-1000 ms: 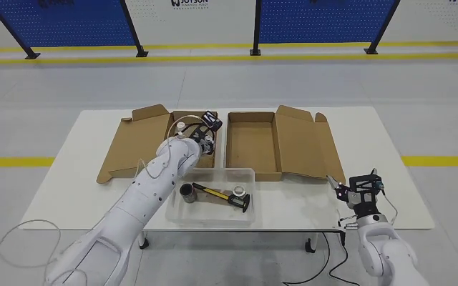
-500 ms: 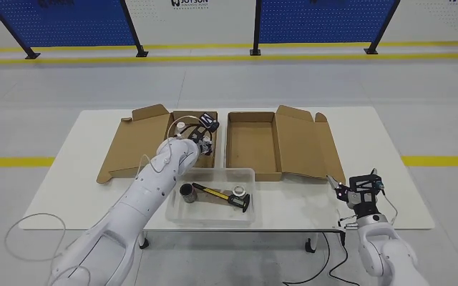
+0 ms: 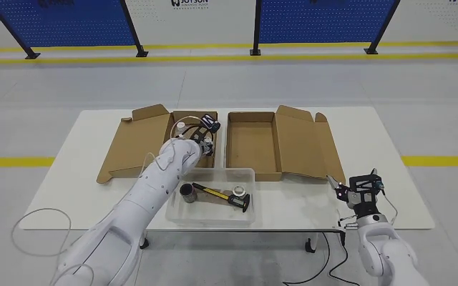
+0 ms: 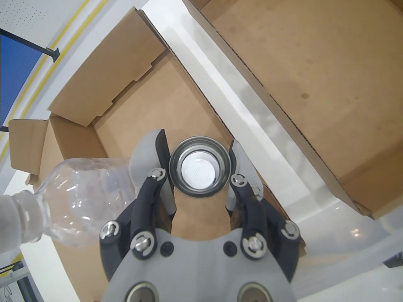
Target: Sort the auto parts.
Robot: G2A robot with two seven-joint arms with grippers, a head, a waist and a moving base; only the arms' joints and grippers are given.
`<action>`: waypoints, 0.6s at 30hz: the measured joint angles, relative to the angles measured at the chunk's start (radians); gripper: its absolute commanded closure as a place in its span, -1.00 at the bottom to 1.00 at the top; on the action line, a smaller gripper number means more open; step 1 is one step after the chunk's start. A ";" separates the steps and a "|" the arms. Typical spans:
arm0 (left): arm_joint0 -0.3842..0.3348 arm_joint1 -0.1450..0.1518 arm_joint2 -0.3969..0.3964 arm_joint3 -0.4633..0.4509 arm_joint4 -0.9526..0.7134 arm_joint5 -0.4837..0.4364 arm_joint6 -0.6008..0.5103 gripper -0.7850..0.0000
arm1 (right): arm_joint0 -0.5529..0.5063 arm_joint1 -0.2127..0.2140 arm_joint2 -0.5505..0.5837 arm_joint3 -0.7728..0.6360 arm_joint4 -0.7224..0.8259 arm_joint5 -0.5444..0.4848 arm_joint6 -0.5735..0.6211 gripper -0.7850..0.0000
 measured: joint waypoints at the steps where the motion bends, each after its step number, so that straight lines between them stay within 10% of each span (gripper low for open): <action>1: -0.001 -0.001 0.000 0.003 0.001 0.000 0.001 0.21 | 0.000 0.000 0.000 0.000 0.000 0.000 0.000 -1.00; 18: -0.012 -0.012 -0.029 0.034 0.009 -0.006 0.019 -0.63 | 0.000 0.000 0.000 0.000 0.000 0.000 0.000 -1.00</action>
